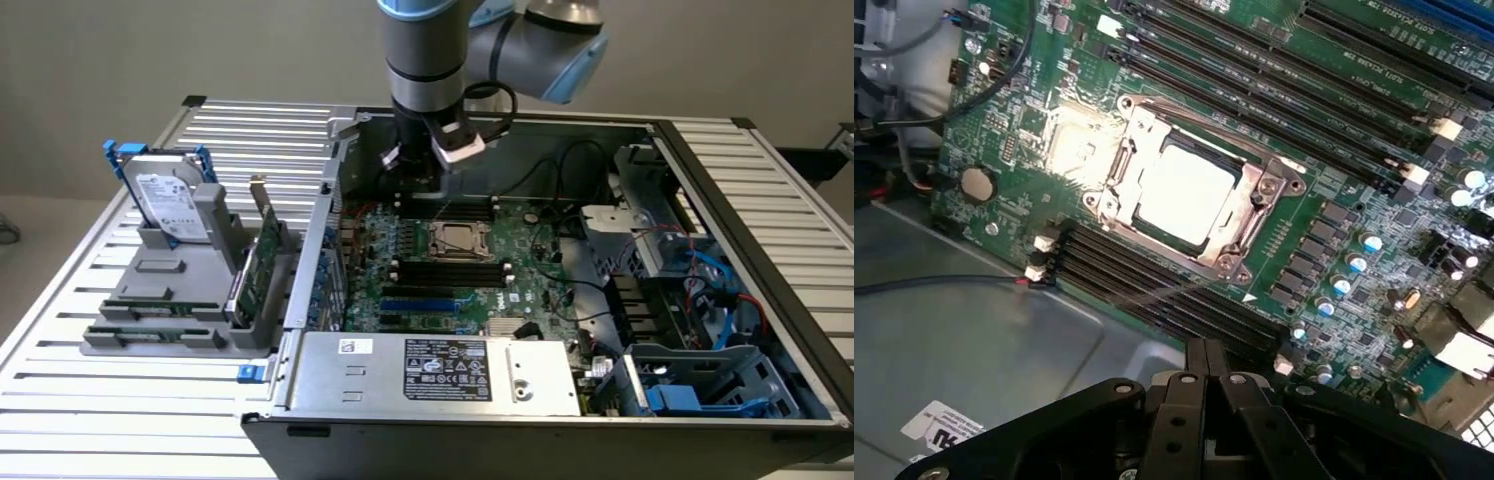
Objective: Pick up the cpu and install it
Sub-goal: 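Close the cpu cover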
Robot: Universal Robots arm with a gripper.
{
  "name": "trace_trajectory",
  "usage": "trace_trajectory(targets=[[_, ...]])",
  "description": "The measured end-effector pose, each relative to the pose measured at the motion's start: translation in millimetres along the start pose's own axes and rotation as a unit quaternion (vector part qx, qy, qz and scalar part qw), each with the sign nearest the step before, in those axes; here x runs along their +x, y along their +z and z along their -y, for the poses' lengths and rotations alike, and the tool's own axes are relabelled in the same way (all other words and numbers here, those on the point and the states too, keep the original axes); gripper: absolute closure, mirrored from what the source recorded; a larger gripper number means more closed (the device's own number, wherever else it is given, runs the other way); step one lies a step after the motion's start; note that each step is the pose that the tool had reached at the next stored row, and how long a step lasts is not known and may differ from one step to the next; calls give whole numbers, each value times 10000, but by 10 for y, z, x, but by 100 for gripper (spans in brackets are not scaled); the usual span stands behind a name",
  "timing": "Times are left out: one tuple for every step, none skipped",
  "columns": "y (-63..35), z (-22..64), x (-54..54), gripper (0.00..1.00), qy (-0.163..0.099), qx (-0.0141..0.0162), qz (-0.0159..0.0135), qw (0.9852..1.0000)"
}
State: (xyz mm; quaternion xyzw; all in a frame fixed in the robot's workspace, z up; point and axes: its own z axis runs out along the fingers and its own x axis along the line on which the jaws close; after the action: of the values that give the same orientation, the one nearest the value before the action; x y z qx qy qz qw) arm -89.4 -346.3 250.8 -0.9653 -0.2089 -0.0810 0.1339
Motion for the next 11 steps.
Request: trace_trajectory(targets=[[2, 0, -1, 89, -7, -18, -44, 10000], [7, 0, -4, 89, -7, -33, -77, 10000], [16, -1, -7, 89, -1, -45, -102, 9999], [28, -4, -11, 89, 6, -52, -115, 9999], [45, -8, -17, 89, 13, -56, -119, 9999], [61, -11, -21, 89, 17, -57, -121, 9999], [79, -15, -25, 89, 18, -58, -122, 9999], [96, -19, -29, 89, 19, -58, -122, 9999], [113, -23, -33, 89, 19, -58, -122, 9999], [130, -26, -37, 89, 20, -59, -122, 9999], [148, -28, -40, 89, 20, -59, -122, 9999]])
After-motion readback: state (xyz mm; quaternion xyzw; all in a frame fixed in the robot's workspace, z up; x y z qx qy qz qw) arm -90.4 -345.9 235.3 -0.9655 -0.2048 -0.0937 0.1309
